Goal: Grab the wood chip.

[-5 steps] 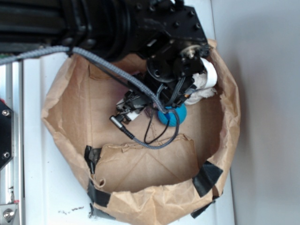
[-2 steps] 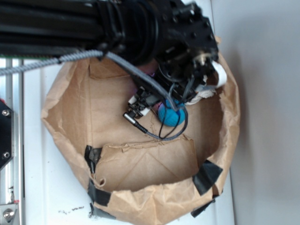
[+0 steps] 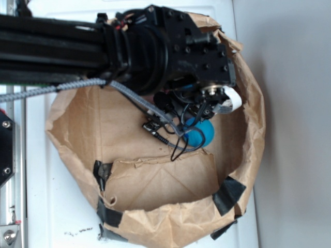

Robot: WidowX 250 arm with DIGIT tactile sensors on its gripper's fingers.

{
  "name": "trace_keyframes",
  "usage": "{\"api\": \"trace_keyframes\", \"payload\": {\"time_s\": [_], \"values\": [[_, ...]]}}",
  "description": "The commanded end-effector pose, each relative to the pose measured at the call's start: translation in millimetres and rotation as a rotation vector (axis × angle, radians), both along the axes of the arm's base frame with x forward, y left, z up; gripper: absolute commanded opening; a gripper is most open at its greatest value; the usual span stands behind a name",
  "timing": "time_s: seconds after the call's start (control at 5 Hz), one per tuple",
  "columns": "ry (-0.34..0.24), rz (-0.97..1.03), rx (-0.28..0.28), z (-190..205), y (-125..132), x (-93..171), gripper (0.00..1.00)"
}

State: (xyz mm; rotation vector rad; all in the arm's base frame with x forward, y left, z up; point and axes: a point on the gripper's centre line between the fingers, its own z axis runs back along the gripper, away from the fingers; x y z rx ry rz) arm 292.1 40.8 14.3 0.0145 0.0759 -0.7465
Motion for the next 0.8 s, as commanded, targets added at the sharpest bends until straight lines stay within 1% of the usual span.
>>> {"api": "trace_keyframes", "payload": {"time_s": [0.0, 0.2, 0.4, 0.6], "values": [[-0.011, 0.019, -0.02, 4, -1, 3, 0.0], [-0.013, 0.017, -0.05, 17, 2, 1, 0.0], [-0.062, 0.03, -0.153, 65, 9, -9, 0.0], [-0.025, 0.172, -0.218, 101, 21, -15, 0.0]]}}
